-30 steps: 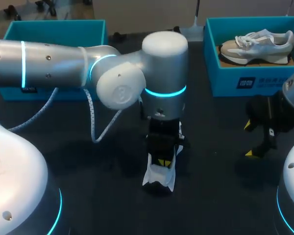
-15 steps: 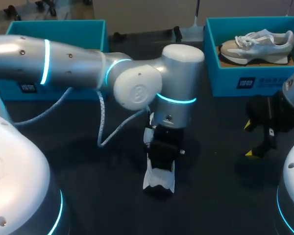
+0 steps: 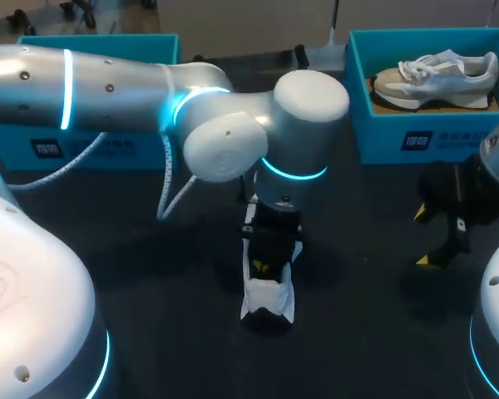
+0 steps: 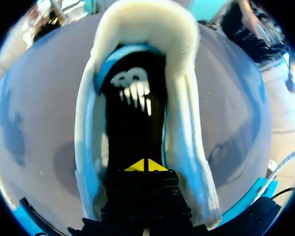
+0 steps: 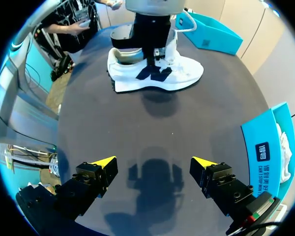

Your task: Take the shoe out of the shoebox, open the shoe tongue, remove and reinsert the insole, then place the shoe into the shoebox

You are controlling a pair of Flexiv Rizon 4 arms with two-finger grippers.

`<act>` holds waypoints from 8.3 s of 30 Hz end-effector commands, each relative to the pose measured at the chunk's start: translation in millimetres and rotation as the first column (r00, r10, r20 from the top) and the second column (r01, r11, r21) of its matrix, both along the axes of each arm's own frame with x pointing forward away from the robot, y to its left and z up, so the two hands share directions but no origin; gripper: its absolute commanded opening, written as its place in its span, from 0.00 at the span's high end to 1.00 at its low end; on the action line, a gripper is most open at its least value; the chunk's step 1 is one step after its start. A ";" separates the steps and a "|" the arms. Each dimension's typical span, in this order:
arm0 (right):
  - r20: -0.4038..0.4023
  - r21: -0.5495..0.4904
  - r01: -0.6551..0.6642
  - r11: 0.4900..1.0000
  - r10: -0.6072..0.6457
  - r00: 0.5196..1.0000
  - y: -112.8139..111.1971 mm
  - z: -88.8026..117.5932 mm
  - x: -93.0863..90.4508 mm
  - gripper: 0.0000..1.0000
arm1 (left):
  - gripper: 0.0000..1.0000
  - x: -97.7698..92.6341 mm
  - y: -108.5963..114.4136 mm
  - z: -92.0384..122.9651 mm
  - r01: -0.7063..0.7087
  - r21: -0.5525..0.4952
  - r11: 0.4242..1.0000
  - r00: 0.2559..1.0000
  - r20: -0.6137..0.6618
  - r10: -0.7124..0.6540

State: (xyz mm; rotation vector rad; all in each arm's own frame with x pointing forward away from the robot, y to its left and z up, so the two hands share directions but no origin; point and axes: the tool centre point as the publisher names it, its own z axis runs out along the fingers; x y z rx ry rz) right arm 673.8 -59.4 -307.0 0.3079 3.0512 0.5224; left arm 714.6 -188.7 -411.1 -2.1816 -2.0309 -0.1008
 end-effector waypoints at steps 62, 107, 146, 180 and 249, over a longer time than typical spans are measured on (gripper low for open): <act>0.001 -0.004 0.001 1.000 -0.001 1.000 0.9 -0.9 -0.9 0.00 | 1.00 -32.3 -18.0 21.8 0.123 -0.078 0.989 0.988 -0.088 -0.129; 0.001 -0.004 0.001 1.000 -0.001 1.000 0.9 -0.9 -0.9 0.00 | 1.00 0.2 -17.9 27.2 0.046 -0.097 0.994 0.999 0.011 -0.045; 0.001 -0.004 0.001 1.000 -0.001 1.000 0.9 -0.9 -0.9 0.00 | 1.00 -21.1 -20.5 -33.5 -0.183 -0.302 0.935 0.978 0.037 0.204; 0.001 -0.004 0.001 1.000 -0.001 1.000 0.9 -0.9 -0.9 0.00 | 1.00 -47.8 -41.8 19.3 -0.018 -0.359 0.933 1.000 0.005 0.021; 0.001 -0.004 0.001 1.000 -0.001 1.000 0.9 -0.9 -0.9 0.00 | 1.00 -53.0 -3.1 -0.8 0.087 -0.110 0.990 0.995 0.055 -0.082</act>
